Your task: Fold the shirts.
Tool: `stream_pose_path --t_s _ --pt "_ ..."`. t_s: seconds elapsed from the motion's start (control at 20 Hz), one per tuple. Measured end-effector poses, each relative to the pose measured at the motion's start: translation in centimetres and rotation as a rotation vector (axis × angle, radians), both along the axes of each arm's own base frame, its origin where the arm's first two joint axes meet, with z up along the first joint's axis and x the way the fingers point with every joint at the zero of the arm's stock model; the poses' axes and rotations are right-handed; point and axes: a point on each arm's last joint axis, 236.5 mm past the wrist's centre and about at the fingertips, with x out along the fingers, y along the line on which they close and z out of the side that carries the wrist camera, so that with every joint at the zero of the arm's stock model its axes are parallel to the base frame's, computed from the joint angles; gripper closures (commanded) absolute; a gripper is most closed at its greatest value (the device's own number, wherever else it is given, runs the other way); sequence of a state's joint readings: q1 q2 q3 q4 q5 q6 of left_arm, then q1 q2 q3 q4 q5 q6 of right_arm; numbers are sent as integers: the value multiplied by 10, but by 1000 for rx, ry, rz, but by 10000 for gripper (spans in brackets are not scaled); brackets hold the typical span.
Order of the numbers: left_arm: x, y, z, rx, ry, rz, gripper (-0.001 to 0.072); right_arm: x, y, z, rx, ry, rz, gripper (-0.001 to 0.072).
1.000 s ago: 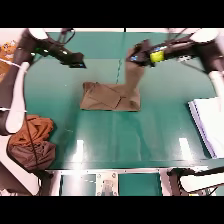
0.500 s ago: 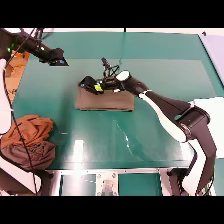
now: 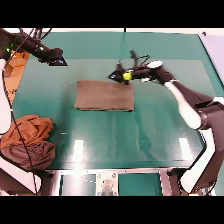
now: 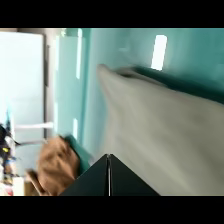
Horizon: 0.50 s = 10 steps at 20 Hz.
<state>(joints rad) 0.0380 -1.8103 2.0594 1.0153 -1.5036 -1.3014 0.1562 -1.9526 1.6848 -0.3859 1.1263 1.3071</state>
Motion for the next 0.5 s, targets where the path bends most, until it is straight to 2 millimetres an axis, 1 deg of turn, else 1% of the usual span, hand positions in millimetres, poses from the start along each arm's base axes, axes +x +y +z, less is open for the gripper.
stream_pose_path --t_s 0.05,0.1,0.15,0.2,0.25,0.3,0.35,0.4,0.5 --pt "0 2 -1 7 0 3 679 -1 -27 -2 -33 12 -3 692" --pt "1 3 -2 16 1 6 679 -3 -57 -5 -72 25 -21 639" --pt "1 6 -3 28 1 10 679 -3 -85 -9 -106 37 -52 503" --pt "2 8 -4 35 0 15 678 -7 -110 -16 -140 50 -74 330" --pt "3 9 -5 42 -1 20 678 -14 -127 -25 -162 73 -81 201" --pt "3 10 -5 44 -1 25 678 -22 -139 -36 -182 95 -85 203" --pt "4 11 -5 45 -2 33 678 -29 -147 -46 -193 113 -88 202" --pt "6 12 -5 48 -4 41 679 -36 -151 -57 -203 128 -88 202" --pt "7 13 -5 47 -6 51 679 -47 -147 -77 -211 148 -86 202"
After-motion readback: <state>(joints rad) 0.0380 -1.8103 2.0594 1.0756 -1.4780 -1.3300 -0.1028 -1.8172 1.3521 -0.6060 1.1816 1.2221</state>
